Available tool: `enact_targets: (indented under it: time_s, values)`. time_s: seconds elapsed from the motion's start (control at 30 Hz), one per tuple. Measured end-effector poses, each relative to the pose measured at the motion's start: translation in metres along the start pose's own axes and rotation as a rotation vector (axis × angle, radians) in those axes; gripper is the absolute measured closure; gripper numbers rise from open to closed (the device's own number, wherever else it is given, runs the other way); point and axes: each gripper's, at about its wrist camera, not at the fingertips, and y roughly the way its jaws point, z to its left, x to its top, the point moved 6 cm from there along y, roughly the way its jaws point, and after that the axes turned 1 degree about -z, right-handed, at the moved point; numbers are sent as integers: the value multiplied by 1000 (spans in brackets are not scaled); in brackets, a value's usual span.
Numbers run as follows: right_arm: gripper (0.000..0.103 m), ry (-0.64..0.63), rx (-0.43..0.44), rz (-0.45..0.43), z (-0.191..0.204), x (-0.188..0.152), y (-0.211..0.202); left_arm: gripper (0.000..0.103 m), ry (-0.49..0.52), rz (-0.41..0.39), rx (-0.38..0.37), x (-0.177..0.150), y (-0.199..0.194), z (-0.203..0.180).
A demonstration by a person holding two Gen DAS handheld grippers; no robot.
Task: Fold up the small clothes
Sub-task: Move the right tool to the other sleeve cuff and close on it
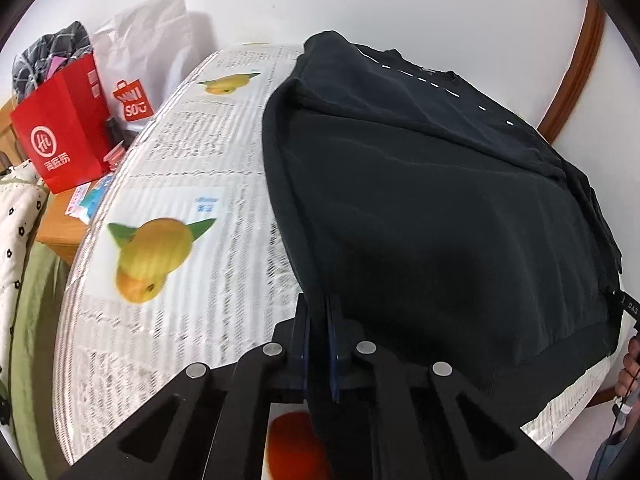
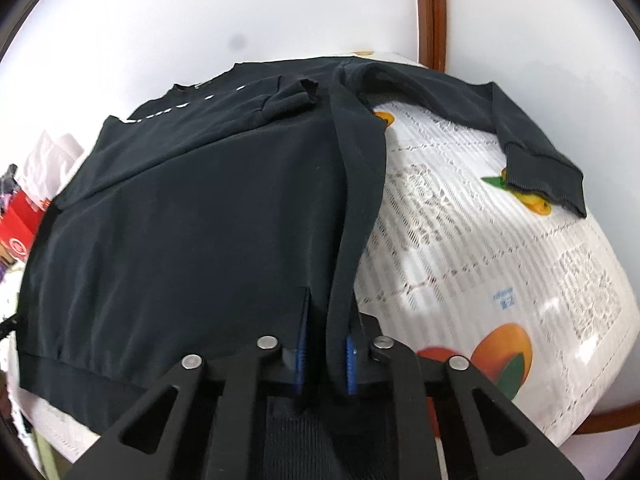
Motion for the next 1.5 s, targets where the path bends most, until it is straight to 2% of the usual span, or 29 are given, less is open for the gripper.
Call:
enact_targets:
  time_s: [0.17,0.3,0.33,0.37,0.47,0.53,0.57,0.6,0.67,0.7,0.83,0.93,1.1,1.23,1.43,1.47,1.5]
  values:
    - [91,-44,2,13,13,-16,-10,96,-47,12,5,-12,-11,17]
    - [90,-65,-1,20,19,-24,-14,96,-36,16,8,-25,-15,21]
    - [90,-77,-13,20,21,-25,-14,95,-30,13,7,-25,-16,20]
    - [85,-85,-25,24,22,-24,-14,95,-25,12,5,-25,-16,19]
    - [79,-108,-32,22,24,-16,-14,87,-23,9,9,-20,-18,19]
    - [75,-121,-25,-14,20,-9,-23,74,-29,-3,3,-17,-22,17]
    - [69,-119,-31,-46,15,-3,-29,71,-28,-9,3,-13,-24,16]
    - [59,-113,-39,-69,8,4,-34,65,-26,-16,9,-8,-25,15]
    - [47,-88,-73,-119,-11,20,-44,54,-16,-36,20,1,-27,7]
    - [45,-72,-105,-143,-25,30,-47,45,-11,-46,22,6,-28,5]
    - [43,-21,-231,-152,-79,60,-38,43,12,-73,39,32,-20,-10]
    - [43,24,-293,-132,-118,75,-23,43,5,-77,51,52,-11,-17]
    - [40,101,-327,-89,-168,87,5,43,-9,-80,60,78,5,-25]
    - [37,141,-308,-64,-187,96,31,43,-2,-54,79,88,22,-33]
    - [37,111,-369,-32,-191,111,65,43,-16,-15,86,91,40,-37]
    - [39,119,-372,-42,-192,112,66,43,-20,-11,85,92,43,-38]
    - [55,122,-378,-49,-192,113,66,43,-23,-10,84,92,44,-38]
